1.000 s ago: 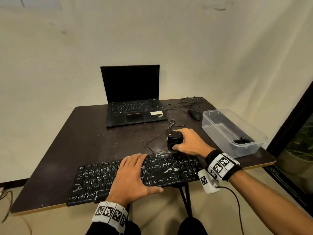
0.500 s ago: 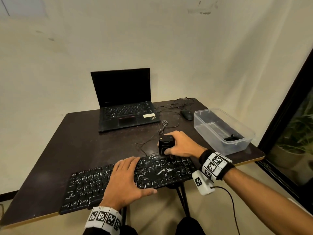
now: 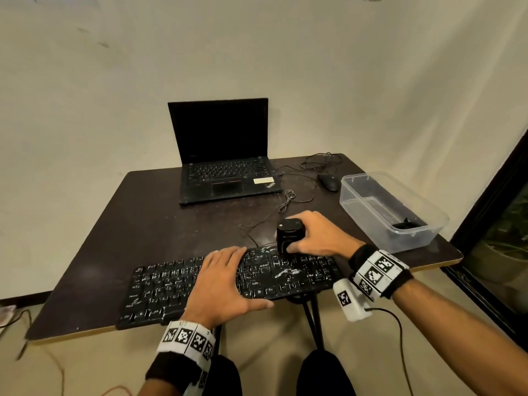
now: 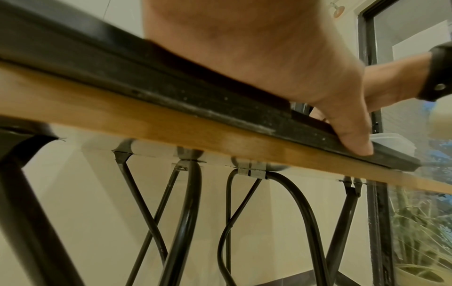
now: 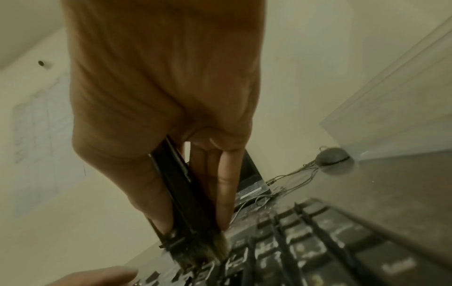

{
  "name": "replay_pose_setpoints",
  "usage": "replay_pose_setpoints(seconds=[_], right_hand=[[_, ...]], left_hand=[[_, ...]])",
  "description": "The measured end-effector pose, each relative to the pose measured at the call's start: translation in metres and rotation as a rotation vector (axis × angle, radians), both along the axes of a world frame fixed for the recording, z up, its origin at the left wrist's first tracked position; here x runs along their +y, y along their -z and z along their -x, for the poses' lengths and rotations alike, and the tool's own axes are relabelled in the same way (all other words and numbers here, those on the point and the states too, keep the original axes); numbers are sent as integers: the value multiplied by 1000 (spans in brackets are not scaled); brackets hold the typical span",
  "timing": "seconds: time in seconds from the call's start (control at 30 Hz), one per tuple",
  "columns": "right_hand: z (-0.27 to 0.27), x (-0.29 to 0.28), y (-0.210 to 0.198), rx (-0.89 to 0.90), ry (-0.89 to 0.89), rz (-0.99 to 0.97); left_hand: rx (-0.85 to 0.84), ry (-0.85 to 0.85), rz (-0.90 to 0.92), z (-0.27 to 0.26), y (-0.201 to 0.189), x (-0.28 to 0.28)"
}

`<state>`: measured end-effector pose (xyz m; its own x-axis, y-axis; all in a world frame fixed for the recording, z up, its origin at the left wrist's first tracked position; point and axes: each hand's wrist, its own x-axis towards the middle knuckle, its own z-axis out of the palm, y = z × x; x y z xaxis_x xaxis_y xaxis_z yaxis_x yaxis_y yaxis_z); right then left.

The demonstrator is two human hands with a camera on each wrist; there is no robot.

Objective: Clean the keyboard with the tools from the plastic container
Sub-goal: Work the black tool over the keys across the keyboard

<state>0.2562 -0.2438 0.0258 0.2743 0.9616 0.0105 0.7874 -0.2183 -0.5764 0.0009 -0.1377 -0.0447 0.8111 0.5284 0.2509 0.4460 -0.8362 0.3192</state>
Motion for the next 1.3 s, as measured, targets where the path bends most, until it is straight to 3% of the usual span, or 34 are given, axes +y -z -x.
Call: replay_pose_setpoints(seconds=[0.13, 0.3, 0.4, 0.53, 0.67, 0.8, 0.93, 1.07, 1.2, 1.3], right_hand=[[-9, 4, -6, -39, 113, -60], [2, 9, 0, -6, -3, -22], [-6, 12, -6, -19, 133, -61], [8, 12, -1, -2, 5, -6], [2, 18, -7, -21, 115, -70], [16, 19, -1, 33, -35, -17], [13, 25, -8, -60, 62, -91], [21, 26, -3, -2, -41, -15], [19, 30, -7, -47, 35, -56], [27, 33, -4, -24, -36, -9]], left_hand=[[1, 0, -14, 0, 3, 1], [-11, 3, -14, -1, 4, 3], [10, -1, -25, -1, 5, 3], [0, -7, -30, -2, 5, 5], [-9, 3, -32, -1, 5, 3], [-12, 1, -21, -2, 4, 2], [-13, 5, -32, -2, 3, 0], [-13, 2, -11, -2, 2, 1], [-2, 4, -18, -1, 3, 0], [-6, -5, -13, -2, 3, 1]])
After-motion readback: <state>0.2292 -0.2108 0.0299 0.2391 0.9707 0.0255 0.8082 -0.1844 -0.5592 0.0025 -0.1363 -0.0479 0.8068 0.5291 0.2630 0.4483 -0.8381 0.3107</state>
